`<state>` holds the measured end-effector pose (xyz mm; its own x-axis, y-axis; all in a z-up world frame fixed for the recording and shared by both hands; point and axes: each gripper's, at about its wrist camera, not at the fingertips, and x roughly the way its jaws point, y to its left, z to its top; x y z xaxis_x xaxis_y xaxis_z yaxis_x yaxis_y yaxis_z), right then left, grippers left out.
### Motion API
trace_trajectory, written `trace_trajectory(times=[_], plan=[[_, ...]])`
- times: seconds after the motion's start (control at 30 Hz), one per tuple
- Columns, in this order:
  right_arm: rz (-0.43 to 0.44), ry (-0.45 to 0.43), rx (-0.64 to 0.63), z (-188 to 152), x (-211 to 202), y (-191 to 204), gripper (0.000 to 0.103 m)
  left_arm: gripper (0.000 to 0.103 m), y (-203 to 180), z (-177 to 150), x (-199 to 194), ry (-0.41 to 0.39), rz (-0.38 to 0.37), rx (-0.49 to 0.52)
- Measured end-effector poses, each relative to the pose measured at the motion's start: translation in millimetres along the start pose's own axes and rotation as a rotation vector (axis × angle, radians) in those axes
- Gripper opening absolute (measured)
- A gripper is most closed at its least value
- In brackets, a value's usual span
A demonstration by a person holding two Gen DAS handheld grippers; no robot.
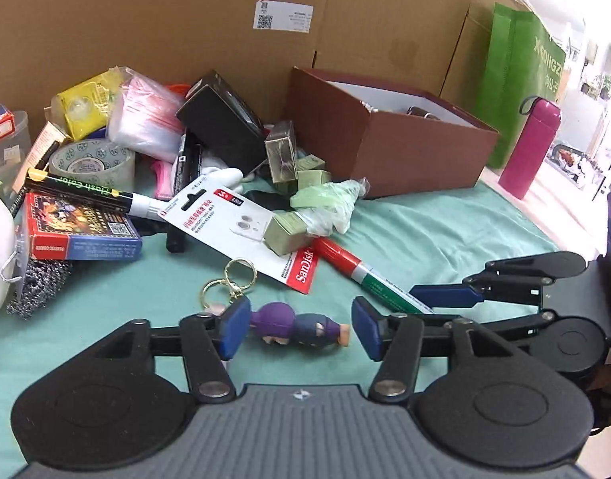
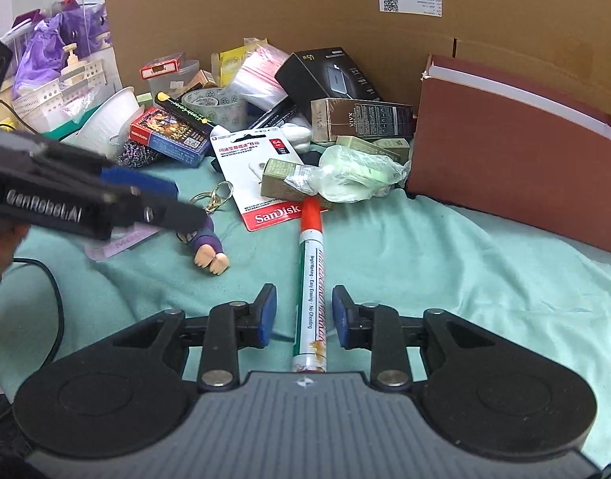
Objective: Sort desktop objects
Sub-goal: 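Regrasp the purple keychain figure with the left gripper and lift it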
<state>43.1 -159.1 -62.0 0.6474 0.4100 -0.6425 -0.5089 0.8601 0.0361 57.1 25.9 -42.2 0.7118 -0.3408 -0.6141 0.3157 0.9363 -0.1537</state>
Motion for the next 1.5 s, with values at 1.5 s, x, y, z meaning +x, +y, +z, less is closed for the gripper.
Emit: trace_trajectory(times=[1.5], plan=[[-0.081,-0.272,-0.021,54,-63,-25,0.0,0.071,-28,78,-68,-0.323,-0.048,0.108]])
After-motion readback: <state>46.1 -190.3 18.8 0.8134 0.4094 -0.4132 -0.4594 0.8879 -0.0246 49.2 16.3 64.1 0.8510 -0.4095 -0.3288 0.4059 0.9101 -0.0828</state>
